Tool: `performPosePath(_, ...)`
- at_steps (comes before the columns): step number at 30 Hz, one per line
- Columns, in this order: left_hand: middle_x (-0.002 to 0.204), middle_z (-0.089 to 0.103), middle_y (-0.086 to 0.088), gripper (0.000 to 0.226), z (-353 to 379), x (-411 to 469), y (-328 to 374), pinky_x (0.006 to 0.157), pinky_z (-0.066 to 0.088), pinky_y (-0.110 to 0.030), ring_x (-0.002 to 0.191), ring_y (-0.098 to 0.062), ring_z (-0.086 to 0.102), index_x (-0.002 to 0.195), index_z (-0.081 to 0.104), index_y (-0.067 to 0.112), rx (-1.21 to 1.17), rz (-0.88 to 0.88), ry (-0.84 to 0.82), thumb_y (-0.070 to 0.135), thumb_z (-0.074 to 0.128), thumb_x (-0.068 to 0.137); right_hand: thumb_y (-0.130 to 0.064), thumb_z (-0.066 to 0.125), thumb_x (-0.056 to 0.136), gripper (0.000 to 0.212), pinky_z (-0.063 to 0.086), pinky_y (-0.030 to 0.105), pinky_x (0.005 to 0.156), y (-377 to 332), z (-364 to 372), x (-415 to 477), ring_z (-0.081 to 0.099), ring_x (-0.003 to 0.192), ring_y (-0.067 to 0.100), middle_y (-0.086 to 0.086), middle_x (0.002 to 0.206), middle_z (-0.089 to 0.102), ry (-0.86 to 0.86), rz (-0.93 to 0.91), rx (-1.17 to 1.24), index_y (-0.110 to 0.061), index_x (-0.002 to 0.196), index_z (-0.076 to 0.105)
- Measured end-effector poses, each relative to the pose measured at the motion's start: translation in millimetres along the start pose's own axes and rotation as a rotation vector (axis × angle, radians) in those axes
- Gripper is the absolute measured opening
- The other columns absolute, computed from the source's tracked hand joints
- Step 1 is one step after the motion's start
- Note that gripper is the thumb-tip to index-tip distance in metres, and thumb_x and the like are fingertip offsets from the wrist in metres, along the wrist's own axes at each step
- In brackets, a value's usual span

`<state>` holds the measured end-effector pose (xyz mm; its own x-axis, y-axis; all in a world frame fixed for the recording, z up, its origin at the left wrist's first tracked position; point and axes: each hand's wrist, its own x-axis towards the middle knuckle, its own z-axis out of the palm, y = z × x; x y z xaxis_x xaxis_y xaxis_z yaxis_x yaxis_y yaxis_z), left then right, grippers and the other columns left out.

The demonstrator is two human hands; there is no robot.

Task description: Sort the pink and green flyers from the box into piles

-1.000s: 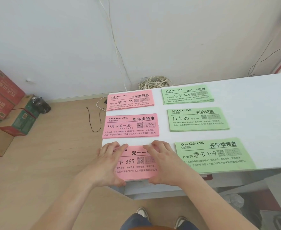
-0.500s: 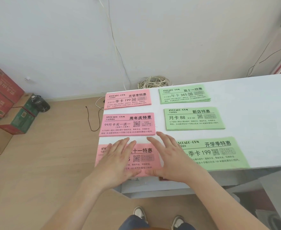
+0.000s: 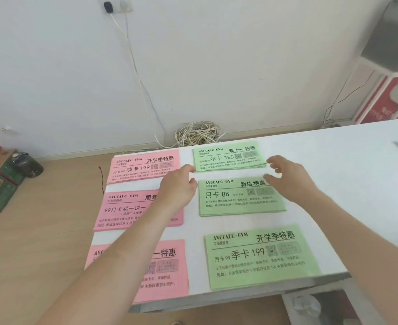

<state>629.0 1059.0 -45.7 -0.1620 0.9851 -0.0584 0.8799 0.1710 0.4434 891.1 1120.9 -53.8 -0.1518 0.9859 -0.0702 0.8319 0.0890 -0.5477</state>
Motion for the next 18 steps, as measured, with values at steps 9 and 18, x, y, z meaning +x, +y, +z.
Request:
performPosePath(9,0.112,0.067,-0.01,0.039,34.3,67.4,2.6,0.083,0.042,-0.033,0.106,-0.031,0.059,0.128,0.053,0.015,0.189,-0.007,0.04,0.022,0.061,0.09,-0.016,0.071,0.08,0.053,0.046,0.036,0.09,28.3,16.9,81.8,0.058,0.099,0.024,0.005,0.111,0.061,-0.057,-0.035,-0.045,-0.016,0.129,0.052)
performPosePath(18,0.106,0.07,-0.009,0.029,43.9,75.6,1.6,0.084,0.045,-0.036,0.1,-0.031,0.061,0.119,0.061,0.014,0.176,-0.008,0.117,0.019,0.059,0.091,-0.007,0.067,0.081,0.037,0.048,0.04,0.092,33.2,21.4,95.7,0.062,0.095,0.026,0.011,0.106,0.064,-0.019,-0.086,-0.011,-0.01,0.118,0.061)
